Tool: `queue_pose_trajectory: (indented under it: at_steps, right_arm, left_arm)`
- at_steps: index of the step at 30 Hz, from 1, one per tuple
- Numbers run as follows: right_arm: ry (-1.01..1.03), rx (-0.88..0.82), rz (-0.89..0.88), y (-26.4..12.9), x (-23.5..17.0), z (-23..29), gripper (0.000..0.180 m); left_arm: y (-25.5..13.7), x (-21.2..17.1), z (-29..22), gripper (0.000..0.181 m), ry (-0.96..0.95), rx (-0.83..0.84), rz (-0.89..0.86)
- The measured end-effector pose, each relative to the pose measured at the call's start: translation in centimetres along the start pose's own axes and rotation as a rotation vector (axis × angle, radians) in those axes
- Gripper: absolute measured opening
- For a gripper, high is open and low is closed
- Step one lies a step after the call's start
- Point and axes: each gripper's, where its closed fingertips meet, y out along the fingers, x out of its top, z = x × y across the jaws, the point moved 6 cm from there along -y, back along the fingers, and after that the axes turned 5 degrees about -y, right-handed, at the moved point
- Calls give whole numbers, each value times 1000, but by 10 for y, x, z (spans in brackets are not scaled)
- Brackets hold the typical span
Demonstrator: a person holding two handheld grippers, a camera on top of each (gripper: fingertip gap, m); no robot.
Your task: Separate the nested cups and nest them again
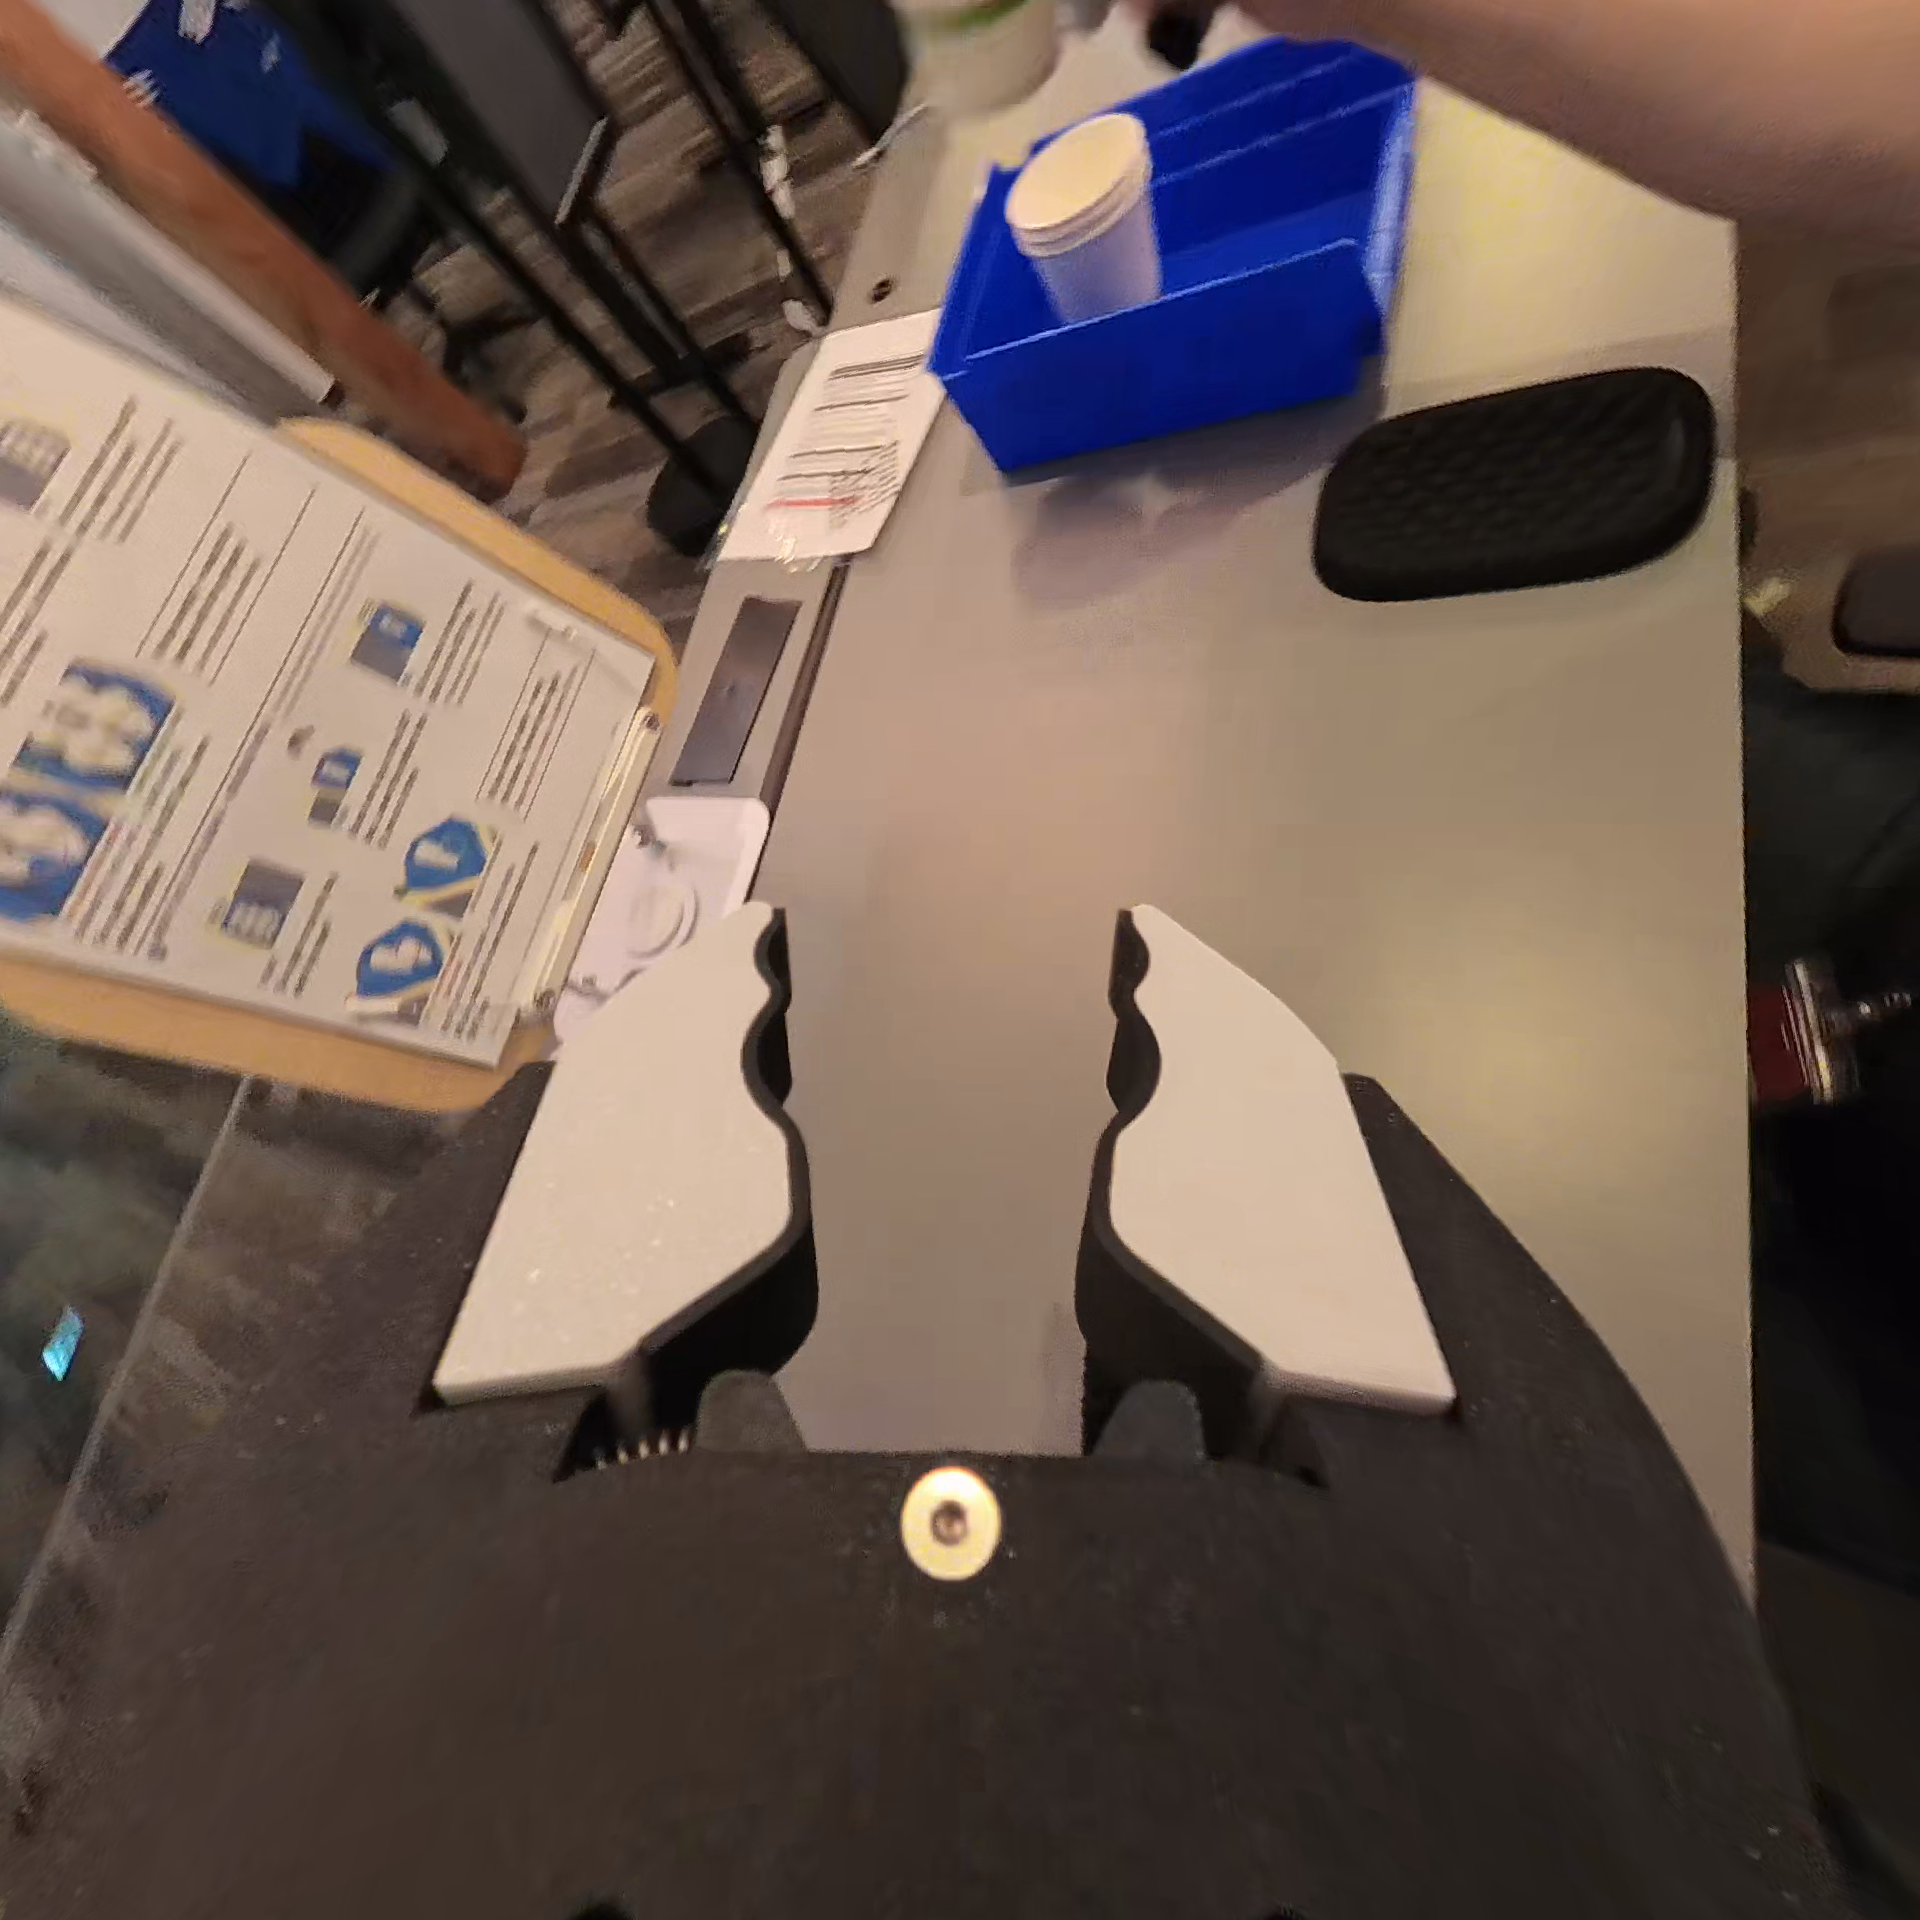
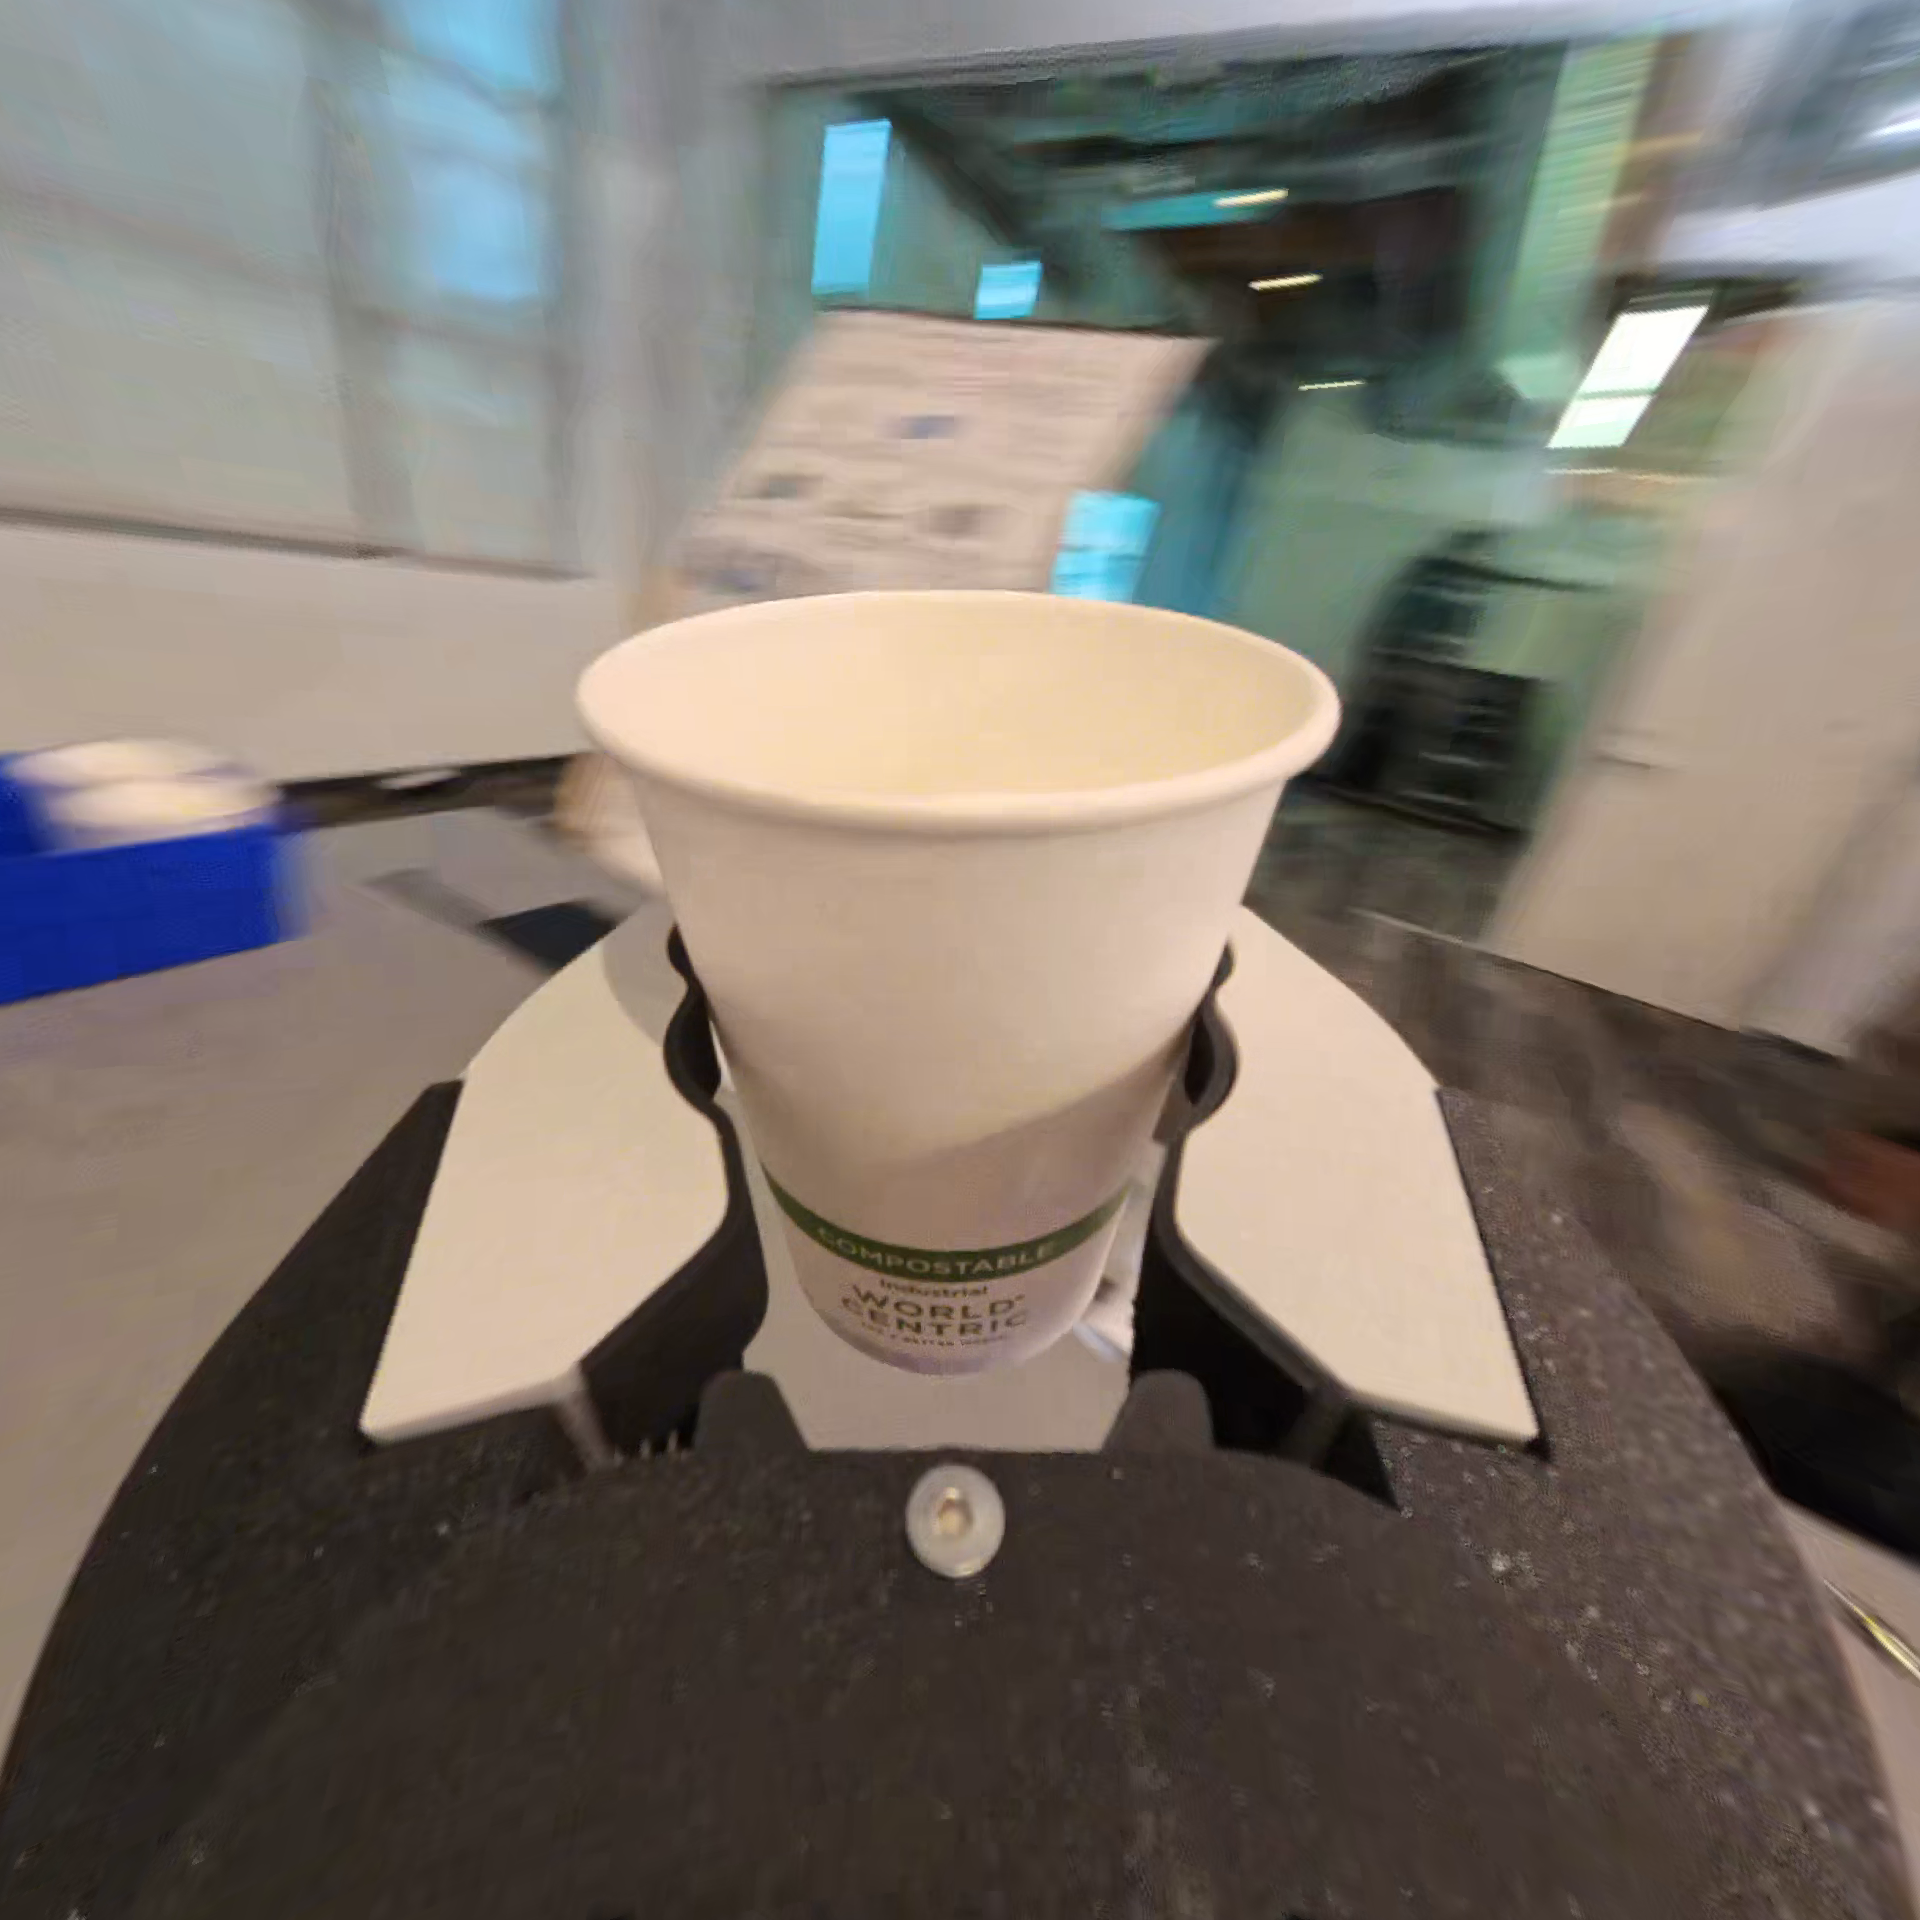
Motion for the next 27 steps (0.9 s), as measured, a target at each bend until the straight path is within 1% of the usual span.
queue_pose_trajectory:
  at_steps: [1,3,6,9,13,23,27]
  right_arm:
    - [30,-130,18,-17,-12,-36,88]
    - [119,-298,84,-47,-47,-85,88]
    - [173,-412,111,-72,-88,-107,89]
    - [208,-427,128,-75,-116,-106,89]
    - [199,-461,149,-72,-136,-107,89]
    - [164,-448,201,-54,-154,-106,89]
    - [177,-437,257,-54,-165,-102,90]
  left_arm:
    - [-4,-4,4,57,-39,26,-7]
    - [-10,-10,10,56,-106,85,-48]
    - [-16,-14,16,57,-142,164,-81]
    - [-17,-12,17,57,-157,180,-77]
    - [-17,-5,16,56,-151,200,-52]
    - [-11,-8,0,56,-104,197,25]
    - [-11,-8,-2,55,-99,195,31]
